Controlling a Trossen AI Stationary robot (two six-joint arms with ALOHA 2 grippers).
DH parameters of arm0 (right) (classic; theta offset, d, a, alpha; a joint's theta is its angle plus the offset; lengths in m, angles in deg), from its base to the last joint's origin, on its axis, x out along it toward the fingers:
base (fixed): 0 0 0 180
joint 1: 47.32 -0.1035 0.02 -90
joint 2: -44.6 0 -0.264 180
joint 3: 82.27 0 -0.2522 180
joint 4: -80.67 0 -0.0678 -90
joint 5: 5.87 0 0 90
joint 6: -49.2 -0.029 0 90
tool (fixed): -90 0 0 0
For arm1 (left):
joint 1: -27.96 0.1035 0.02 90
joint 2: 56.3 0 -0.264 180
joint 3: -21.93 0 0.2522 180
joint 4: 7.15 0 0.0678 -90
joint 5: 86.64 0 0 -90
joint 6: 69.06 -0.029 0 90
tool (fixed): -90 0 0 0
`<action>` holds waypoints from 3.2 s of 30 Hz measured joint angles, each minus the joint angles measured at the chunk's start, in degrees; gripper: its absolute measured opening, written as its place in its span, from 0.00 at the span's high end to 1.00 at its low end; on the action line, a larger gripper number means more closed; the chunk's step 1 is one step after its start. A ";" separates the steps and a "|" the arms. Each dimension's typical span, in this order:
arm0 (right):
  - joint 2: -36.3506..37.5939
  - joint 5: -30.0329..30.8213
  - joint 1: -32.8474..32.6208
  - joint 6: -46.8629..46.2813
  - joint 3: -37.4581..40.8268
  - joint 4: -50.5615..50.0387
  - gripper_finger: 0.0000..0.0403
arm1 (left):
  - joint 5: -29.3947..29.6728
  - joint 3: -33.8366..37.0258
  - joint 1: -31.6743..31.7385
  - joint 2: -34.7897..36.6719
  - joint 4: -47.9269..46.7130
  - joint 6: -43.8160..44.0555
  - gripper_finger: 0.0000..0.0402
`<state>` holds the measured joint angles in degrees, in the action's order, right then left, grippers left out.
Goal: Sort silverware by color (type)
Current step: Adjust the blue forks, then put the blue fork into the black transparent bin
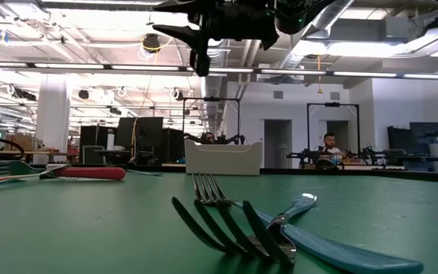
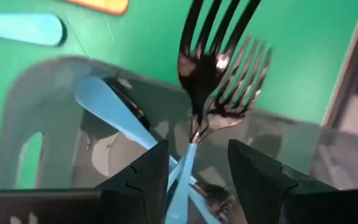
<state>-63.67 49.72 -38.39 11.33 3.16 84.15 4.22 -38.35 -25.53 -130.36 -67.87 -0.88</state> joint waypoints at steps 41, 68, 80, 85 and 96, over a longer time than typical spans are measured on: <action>0.00 1.49 -1.09 0.90 0.00 -0.77 0.69 | 8.00 -0.09 -11.43 4.63 0.14 47.07 0.99; 6.78 4.78 -3.78 2.97 0.04 -31.21 0.70 | 9.21 0.64 -4.35 5.07 -2.62 30.86 0.53; 15.76 19.92 -5.40 9.54 0.04 -49.47 0.70 | -3.39 7.74 5.91 5.25 -6.19 14.08 0.53; 15.17 19.84 -7.38 11.40 0.07 -59.62 0.70 | -9.21 7.23 9.54 5.24 -6.47 8.46 0.53; 9.62 24.15 -19.61 19.93 6.95 -58.15 0.70 | 3.98 -0.15 11.32 8.06 -9.35 2.16 0.53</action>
<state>-54.05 73.87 -58.01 31.26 10.11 26.00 8.20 -38.50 -14.21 -122.30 -77.22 1.28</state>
